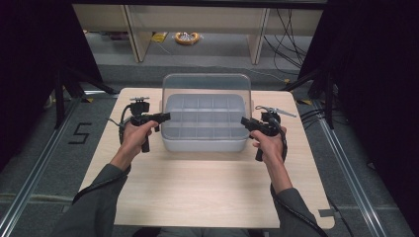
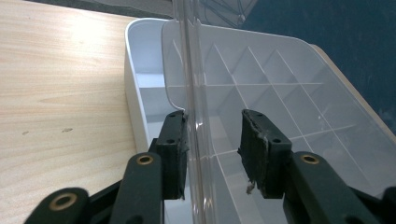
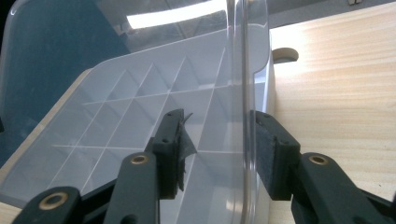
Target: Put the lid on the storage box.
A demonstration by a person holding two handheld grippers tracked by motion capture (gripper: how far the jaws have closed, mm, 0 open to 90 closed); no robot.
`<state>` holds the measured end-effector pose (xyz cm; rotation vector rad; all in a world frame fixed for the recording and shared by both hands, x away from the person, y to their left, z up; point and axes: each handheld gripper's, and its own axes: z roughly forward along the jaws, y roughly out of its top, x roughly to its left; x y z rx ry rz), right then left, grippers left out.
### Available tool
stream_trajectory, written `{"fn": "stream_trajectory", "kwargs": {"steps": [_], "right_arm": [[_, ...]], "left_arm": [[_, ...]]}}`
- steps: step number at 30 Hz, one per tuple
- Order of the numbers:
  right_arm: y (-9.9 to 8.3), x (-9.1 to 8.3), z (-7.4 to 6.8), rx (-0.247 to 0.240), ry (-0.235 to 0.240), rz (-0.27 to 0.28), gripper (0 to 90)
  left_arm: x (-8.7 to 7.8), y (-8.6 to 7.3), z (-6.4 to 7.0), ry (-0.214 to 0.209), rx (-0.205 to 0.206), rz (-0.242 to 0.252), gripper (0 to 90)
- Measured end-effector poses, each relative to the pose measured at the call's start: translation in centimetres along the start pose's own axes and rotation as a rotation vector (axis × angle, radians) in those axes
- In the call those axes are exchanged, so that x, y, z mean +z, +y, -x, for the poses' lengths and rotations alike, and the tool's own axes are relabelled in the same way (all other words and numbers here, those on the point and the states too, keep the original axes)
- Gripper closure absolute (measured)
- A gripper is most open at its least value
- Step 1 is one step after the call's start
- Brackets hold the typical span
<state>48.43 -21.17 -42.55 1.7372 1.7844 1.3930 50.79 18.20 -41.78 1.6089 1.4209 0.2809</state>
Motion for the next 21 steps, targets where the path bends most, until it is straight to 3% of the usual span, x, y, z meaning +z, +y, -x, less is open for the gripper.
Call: {"fn": "stream_trajectory", "kwargs": {"steps": [1,2,3,4,5,6,7,9,10,11,13,15,16,19,21], "right_arm": [[-0.1,0.1,-0.1,0.014,-0.003,0.000,57.7],[-0.1,0.3,0.4,-0.028,0.001,0.006,57.7],[-0.1,0.3,0.1,0.006,-0.004,-0.004,57.7],[-0.2,0.4,0.1,0.009,-0.012,-0.007,57.6],[-0.2,0.6,0.5,-0.030,-0.013,0.001,57.6],[-0.2,0.7,0.5,-0.032,-0.013,0.002,57.6],[-0.2,0.7,0.5,-0.026,-0.011,-0.003,57.5],[-0.2,0.9,0.6,-0.020,-0.013,-0.004,57.4],[-0.3,0.9,0.2,0.028,-0.009,-0.016,57.4],[-0.2,1.1,0.6,-0.018,-0.013,-0.003,57.4],[-0.3,1.2,0.6,-0.019,-0.016,-0.010,57.2],[-0.4,1.3,0.4,0.026,-0.018,-0.024,57.0],[-0.5,1.4,0.8,-0.011,-0.014,-0.020,56.9],[-0.7,1.7,0.5,0.042,-0.024,-0.032,56.6],[-0.8,1.8,0.5,0.047,-0.022,-0.032,56.5]], "left_arm": [[0.1,0.0,0.0,0.000,-0.001,0.001,61.0],[0.2,0.0,-0.1,0.003,-0.001,-0.001,61.1],[0.2,0.0,-0.1,0.007,-0.003,-0.003,61.1],[0.3,0.0,-0.1,0.007,-0.009,-0.001,61.1],[0.4,0.1,-0.1,0.010,-0.011,-0.006,61.2],[0.4,0.1,-0.2,0.013,-0.012,-0.007,61.1],[0.4,0.1,-0.3,0.014,0.000,-0.014,61.0],[0.6,0.2,-0.2,0.013,-0.016,-0.011,61.0],[0.7,0.2,-0.3,0.014,-0.014,-0.012,60.9],[0.8,0.2,-0.4,0.018,-0.011,-0.026,60.7],[1.0,0.1,-0.5,0.023,-0.016,-0.031,60.2],[1.1,0.0,-0.6,0.022,-0.018,-0.039,60.2],[1.3,0.0,-0.7,0.023,-0.021,-0.042,60.0],[1.4,-0.1,-0.8,0.031,-0.021,-0.047,59.4],[1.5,-0.1,-0.8,0.035,-0.024,-0.047,59.2]]}}
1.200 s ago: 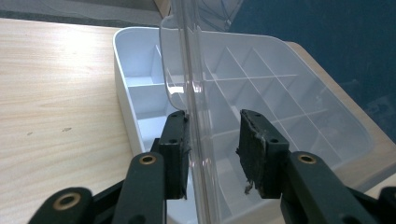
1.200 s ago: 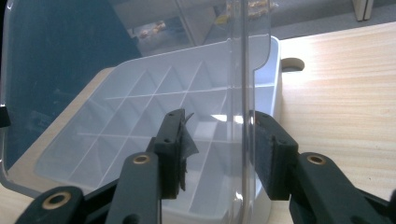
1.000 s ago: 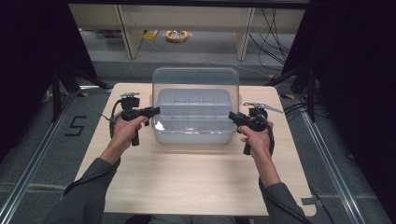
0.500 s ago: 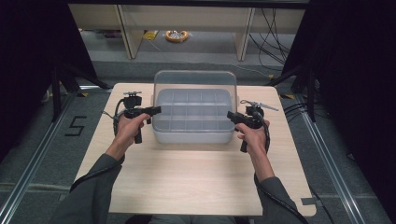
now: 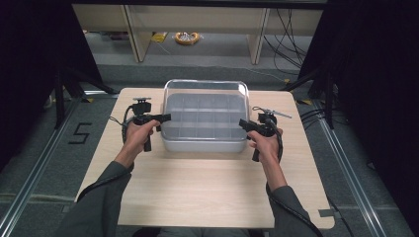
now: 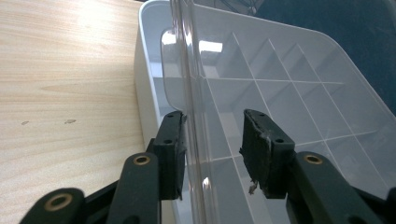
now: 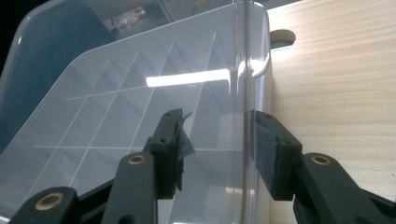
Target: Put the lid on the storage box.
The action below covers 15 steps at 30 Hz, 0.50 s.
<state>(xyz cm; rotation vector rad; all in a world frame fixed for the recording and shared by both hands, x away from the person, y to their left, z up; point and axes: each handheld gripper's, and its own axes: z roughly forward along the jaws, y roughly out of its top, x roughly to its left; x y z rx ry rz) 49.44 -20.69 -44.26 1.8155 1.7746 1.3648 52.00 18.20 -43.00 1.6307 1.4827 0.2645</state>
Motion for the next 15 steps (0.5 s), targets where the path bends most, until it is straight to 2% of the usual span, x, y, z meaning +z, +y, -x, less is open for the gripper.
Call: {"fn": "stream_trajectory", "kwargs": {"steps": [1,4,5,9,15], "right_arm": [[0.02,0.13,0.40,-0.046,-0.003,0.012,56.5],[-0.04,0.27,0.44,-0.049,0.001,0.011,56.5],[-0.05,0.29,0.41,-0.047,0.003,0.007,56.4],[-0.19,0.44,0.42,-0.047,-0.001,0.005,56.3],[-0.21,0.45,0.38,-0.052,-0.004,0.002,56.0]], "left_arm": [[0.04,-0.02,-0.04,0.002,0.002,-0.001,59.1],[0.19,-0.06,-0.12,0.011,0.012,-0.010,58.7],[0.34,-0.18,-0.09,0.016,-0.001,0.003,58.5],[0.38,-0.27,-0.42,0.004,-0.004,-0.020,58.2],[0.56,-0.45,-0.42,0.009,-0.010,-0.018,57.0]]}}
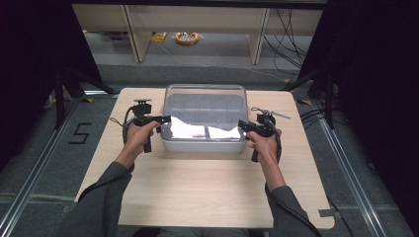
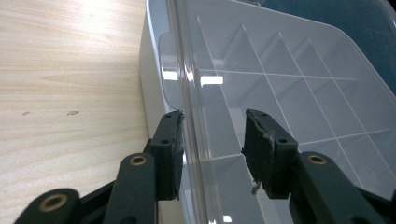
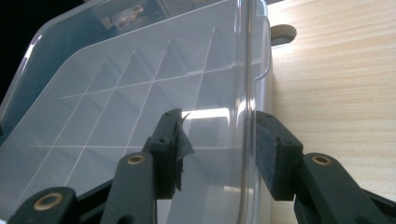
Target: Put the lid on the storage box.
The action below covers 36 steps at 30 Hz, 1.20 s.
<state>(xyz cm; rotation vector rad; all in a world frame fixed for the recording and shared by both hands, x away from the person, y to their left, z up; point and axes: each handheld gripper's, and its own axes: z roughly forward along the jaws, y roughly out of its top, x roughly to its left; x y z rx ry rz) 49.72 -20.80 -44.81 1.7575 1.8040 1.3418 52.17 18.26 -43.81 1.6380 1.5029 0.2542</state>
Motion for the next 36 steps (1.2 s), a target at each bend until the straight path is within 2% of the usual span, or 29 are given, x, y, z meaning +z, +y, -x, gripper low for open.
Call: {"fn": "stream_trajectory", "kwargs": {"steps": [4,5,6,7,8,9,10,12,13,14,15,16,17,19,21,23,26,27,29,30,31,32,33,34,35,36], "right_arm": [[0.0,0.1,-0.1,-0.014,-0.015,-0.001,55.2],[0.0,0.1,-0.1,-0.017,-0.012,0.000,54.9],[0.1,0.0,-0.2,-0.021,-0.022,-0.001,54.2],[0.1,0.0,-0.3,-0.014,-0.014,0.000,53.2],[0.1,-0.1,-0.4,0.017,0.000,0.002,52.6],[0.2,-0.2,-0.5,0.015,0.000,-0.008,52.9],[0.3,-0.1,-0.5,-0.036,-0.030,-0.010,53.0],[0.3,0.1,-0.3,-0.065,-0.034,0.000,53.5],[0.2,0.1,-0.3,-0.064,-0.036,-0.005,53.4],[0.2,0.1,-0.5,-0.040,-0.027,-0.009,53.4],[0.3,0.2,-0.2,-0.067,-0.023,-0.002,53.4],[0.3,0.2,-0.5,-0.034,-0.028,-0.014,53.5],[0.4,0.2,-0.2,-0.064,-0.012,-0.005,53.4],[0.5,0.1,-0.4,-0.027,-0.030,-0.028,53.4],[0.5,0.0,-0.6,0.013,-0.022,-0.039,53.2],[0.6,0.1,0.0,-0.026,-0.010,-0.026,52.3],[0.6,0.1,-0.2,-0.012,-0.015,-0.031,52.1],[0.6,0.1,-0.3,-0.011,-0.016,-0.032,51.2],[0.6,0.1,-0.5,-0.004,-0.029,-0.043,50.1],[0.7,0.1,-0.5,-0.048,-0.046,-0.041,50.3],[0.8,0.0,-0.5,-0.065,-0.047,-0.042,50.3],[0.8,0.0,-0.4,-0.066,-0.048,-0.037,49.8],[0.8,0.0,-0.5,-0.039,-0.045,-0.044,49.8],[1.0,0.0,-0.2,-0.055,-0.050,-0.040,49.6],[1.1,0.0,-0.1,-0.046,-0.053,-0.041,49.3],[1.4,0.0,0.3,-0.060,-0.047,-0.028,49.1]], "left_arm": [[0.1,-0.1,0.1,0.016,0.005,-0.012,55.4],[0.1,-0.2,0.2,0.045,0.045,-0.014,57.7],[0.1,-0.2,0.3,0.052,0.065,-0.016,60.5],[0.2,-0.3,0.3,0.055,0.075,-0.013,58.8],[0.1,-0.3,0.3,0.053,0.072,-0.022,57.8],[0.0,-0.2,0.3,0.039,0.062,-0.036,58.6],[0.1,-0.3,0.4,0.034,0.059,-0.040,59.7],[0.0,-0.3,0.6,0.049,0.071,-0.041,59.3],[0.0,-0.3,0.7,0.049,0.070,-0.042,58.2],[0.0,-0.2,0.7,0.046,0.064,-0.044,57.3],[0.0,-0.2,0.6,0.038,0.056,-0.045,56.1],[0.0,-0.1,0.6,0.032,0.046,-0.043,54.8],[0.0,-0.1,0.4,0.033,0.043,-0.041,54.1],[0.1,0.0,0.1,0.039,0.024,-0.038,51.3],[0.2,0.1,-0.4,0.044,0.003,-0.033,50.6],[0.3,0.1,-0.8,0.047,-0.007,-0.021,50.4],[0.4,0.2,-1.2,0.024,-0.069,0.003,50.0],[0.4,0.2,-1.4,0.023,-0.057,-0.001,50.0],[0.4,0.3,-1.4,0.033,-0.069,0.008,49.7],[0.4,0.4,-1.5,0.031,-0.073,0.011,49.6],[0.5,0.5,-1.5,0.030,-0.077,0.010,49.5],[0.5,0.5,-1.6,0.031,-0.078,0.010,49.3],[0.5,0.6,-1.6,0.032,-0.086,0.017,49.2],[0.6,0.7,-1.7,0.027,-0.078,0.014,48.9],[0.6,0.7,-1.6,0.032,-0.094,0.017,48.6],[0.7,0.8,-1.7,0.033,-0.094,0.019,48.2]]}}
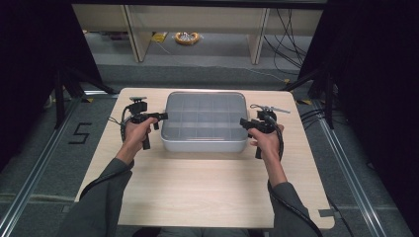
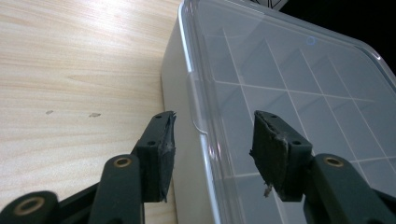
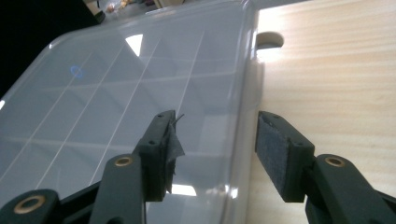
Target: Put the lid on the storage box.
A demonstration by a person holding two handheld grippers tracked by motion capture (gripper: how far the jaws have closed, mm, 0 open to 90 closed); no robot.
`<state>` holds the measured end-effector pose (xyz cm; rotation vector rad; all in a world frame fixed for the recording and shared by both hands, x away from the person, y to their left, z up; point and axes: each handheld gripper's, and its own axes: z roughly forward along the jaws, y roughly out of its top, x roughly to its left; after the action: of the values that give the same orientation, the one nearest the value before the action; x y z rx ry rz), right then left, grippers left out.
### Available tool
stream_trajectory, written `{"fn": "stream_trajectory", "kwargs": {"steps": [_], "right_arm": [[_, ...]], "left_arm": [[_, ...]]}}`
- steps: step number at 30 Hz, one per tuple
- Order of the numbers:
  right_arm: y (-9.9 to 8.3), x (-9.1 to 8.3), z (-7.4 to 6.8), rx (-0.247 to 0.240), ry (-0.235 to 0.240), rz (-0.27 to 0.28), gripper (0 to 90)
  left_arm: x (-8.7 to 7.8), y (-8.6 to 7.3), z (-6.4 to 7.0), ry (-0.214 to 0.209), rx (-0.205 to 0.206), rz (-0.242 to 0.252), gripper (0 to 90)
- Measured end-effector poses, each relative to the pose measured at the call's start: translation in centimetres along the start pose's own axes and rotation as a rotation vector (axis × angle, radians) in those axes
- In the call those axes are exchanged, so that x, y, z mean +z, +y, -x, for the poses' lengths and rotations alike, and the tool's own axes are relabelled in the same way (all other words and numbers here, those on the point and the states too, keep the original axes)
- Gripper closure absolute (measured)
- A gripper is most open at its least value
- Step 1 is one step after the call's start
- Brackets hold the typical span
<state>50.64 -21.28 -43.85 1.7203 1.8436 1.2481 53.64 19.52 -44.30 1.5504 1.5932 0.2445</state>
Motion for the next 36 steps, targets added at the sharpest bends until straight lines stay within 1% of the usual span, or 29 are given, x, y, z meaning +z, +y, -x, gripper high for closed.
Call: {"fn": "stream_trajectory", "kwargs": {"steps": [3,4,6,7,8,9,10,11,13,14,15,16,17,19,20,21,22,23,25,26,27,28,29,30,31,33,34,35,36], "right_arm": [[0.6,0.3,0.8,0.023,-0.013,0.005,48.9],[0.8,0.4,1.0,0.030,-0.014,0.011,48.9],[1.2,0.6,0.9,0.087,-0.016,0.011,49.0],[1.4,0.9,1.4,0.043,-0.015,0.018,49.4],[1.5,1.0,1.0,0.103,-0.010,0.005,50.3],[1.5,1.2,1.2,0.092,-0.008,0.004,50.5],[1.6,1.5,1.2,0.094,-0.013,0.000,50.5],[1.6,1.8,1.2,0.101,-0.019,-0.002,50.8],[1.6,2.2,1.3,0.126,-0.009,-0.012,51.7],[1.7,2.4,1.3,0.141,-0.009,-0.014,52.4],[1.7,2.7,1.9,0.089,-0.002,0.001,54.5],[1.6,2.8,2.0,0.100,-0.001,0.007,56.7],[1.6,2.8,2.0,0.119,0.016,0.004,59.2],[1.5,2.9,1.7,0.130,0.009,0.005,61.3],[1.5,2.7,1.4,0.154,0.005,0.003,62.9],[1.5,2.7,1.3,0.161,0.000,0.009,63.8],[1.5,2.8,1.7,0.135,0.007,0.025,64.1],[1.4,2.8,1.7,0.144,0.007,0.027,64.6],[1.4,2.8,1.8,0.138,0.003,0.042,66.1],[1.4,2.8,1.8,0.152,0.006,0.040,66.2],[1.4,2.8,1.7,0.152,0.007,0.047,66.2],[1.4,2.7,1.7,0.149,0.008,0.052,66.2],[1.4,2.6,1.7,0.159,0.012,0.058,66.7],[1.5,2.5,1.3,0.216,0.019,0.045,67.0],[1.5,2.4,1.4,0.211,0.015,0.054,66.9],[1.5,2.2,1.2,0.208,0.014,0.056,67.0],[1.5,2.2,1.2,0.213,0.023,0.061,67.1],[1.6,2.0,1.1,0.230,0.019,0.054,67.2],[1.6,2.0,1.0,0.216,0.026,0.062,67.1]], "left_arm": [[0.3,0.2,0.1,-0.009,-0.016,0.002,47.8],[0.5,0.2,0.0,-0.013,-0.008,0.005,47.5],[0.8,0.3,0.0,-0.013,-0.018,0.003,47.5],[1.0,0.4,0.0,-0.016,-0.014,0.003,47.5],[1.1,0.4,0.0,-0.020,-0.014,0.003,47.6],[1.3,0.5,-0.1,-0.030,-0.010,0.003,48.5],[1.4,0.5,-0.1,-0.030,-0.018,0.005,48.6],[1.5,0.6,-0.1,-0.033,-0.030,0.007,48.6],[1.8,0.7,-0.2,-0.046,-0.057,0.015,48.6],[1.9,0.8,-0.2,-0.052,-0.062,0.013,48.8],[2.0,0.8,-0.3,-0.059,-0.066,0.005,49.2],[2.2,0.8,-0.2,-0.062,-0.077,0.001,49.6],[2.4,0.8,-0.3,-0.058,-0.078,-0.006,49.7],[2.6,0.9,-0.4,-0.047,-0.081,-0.001,53.0],[2.6,0.9,-0.4,-0.043,-0.082,0.002,55.2],[2.7,0.8,-0.4,-0.036,-0.078,0.008,57.0],[2.8,0.7,-0.5,-0.040,-0.076,0.012,58.2],[2.7,0.7,-0.5,-0.039,-0.081,0.015,58.3],[2.6,0.8,-0.5,-0.037,-0.089,0.010,59.5],[2.6,0.8,-0.5,-0.032,-0.091,0.013,60.3],[2.5,0.8,-0.4,-0.028,-0.091,0.015,60.4],[2.4,0.9,-0.3,-0.023,-0.081,0.014,60.5],[2.3,1.0,-0.2,-0.023,-0.087,0.017,60.9],[2.2,1.0,-0.2,-0.020,-0.087,0.011,61.4],[2.1,1.1,-0.1,-0.019,-0.084,0.010,61.8],[1.8,1.2,0.0,-0.014,-0.095,0.014,63.4],[1.7,1.3,0.2,-0.011,-0.096,0.013,63.8],[1.6,1.4,0.3,-0.005,-0.095,0.009,63.8],[1.4,1.5,0.5,-0.002,-0.096,0.003,63.9]]}}
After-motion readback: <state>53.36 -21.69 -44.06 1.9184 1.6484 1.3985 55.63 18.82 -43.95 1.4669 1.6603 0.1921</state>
